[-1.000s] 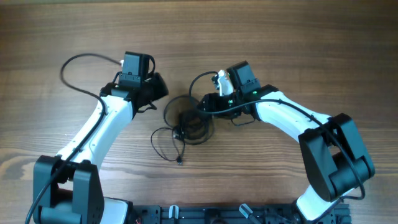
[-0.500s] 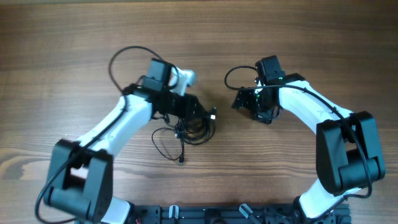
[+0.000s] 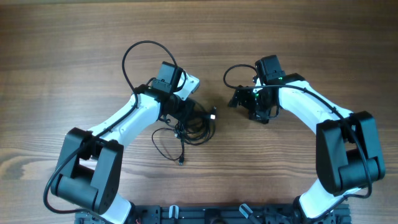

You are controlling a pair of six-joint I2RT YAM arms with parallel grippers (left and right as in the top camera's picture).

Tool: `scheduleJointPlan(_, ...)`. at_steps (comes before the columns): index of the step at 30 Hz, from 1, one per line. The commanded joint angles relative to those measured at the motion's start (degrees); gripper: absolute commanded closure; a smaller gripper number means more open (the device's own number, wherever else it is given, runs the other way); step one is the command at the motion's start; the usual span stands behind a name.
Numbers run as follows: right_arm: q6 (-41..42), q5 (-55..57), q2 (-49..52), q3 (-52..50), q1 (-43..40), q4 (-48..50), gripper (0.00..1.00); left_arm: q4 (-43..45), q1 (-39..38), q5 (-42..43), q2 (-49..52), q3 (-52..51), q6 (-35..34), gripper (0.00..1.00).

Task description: Untangle cables

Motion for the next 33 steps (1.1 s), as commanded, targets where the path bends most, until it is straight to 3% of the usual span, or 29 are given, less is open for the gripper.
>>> scheduleJointPlan(1,0.83,-0.90,0.96,0.15,0.02,0.37,0.10,0.28,-0.02,1.36,0.94,-0.15,2.89,0.47)
scheduleJointPlan(7,0.81,-0.90,0.96,0.15,0.02,1.25,0.09,0.66,-0.02,1.36,5.20,-0.15,2.86,0.49)
scheduleJointPlan(8,0.81,-0.90,0.96,0.15,0.02,1.38,0.09,0.72,-0.02,1.33,5.68,-0.15,2.86,0.52)
scheduleJointPlan(11,0.81,-0.90,0.96,0.15,0.02,1.64,0.09,2.16,0.00,-0.48,5.79,-0.15,2.60,0.74)
scheduleJointPlan(16,0.83,-0.90,0.96,0.15,0.02,1.73,0.09,2.38,-0.02,-1.75,6.10,-0.15,2.62,0.75)
scheduleJointPlan(18,0.83,-0.90,0.96,0.15,0.02,1.84,0.08,2.80,0.00,-9.84,6.12,-0.15,1.14,0.74)
scheduleJointPlan(21,0.83,-0.90,0.96,0.15,0.02,1.86,0.08,6.12,0.00,-28.50,6.12,-0.15,-11.32,0.65)
scheduleJointPlan(23,0.81,-0.90,0.96,0.15,0.02,1.84,0.07,7.06,-0.02,-32.00,6.12,-0.15,-17.03,0.65)
scheduleJointPlan(28,0.81,-0.83,0.96,0.15,0.02,1.90,0.06,6.82,-0.02,-31.56,6.12,-0.15,-22.77,0.62)
scheduleJointPlan(30,0.83,-0.66,0.96,0.15,0.02,2.29,0.06,6.56,0.00,-25.68,6.12,-0.15,-22.69,0.62)
scheduleJointPlan(33,0.81,-0.68,0.96,0.15,0.02,2.27,0.06,3.85,0.00,-19.54,6.12,-0.15,-22.82,0.75)
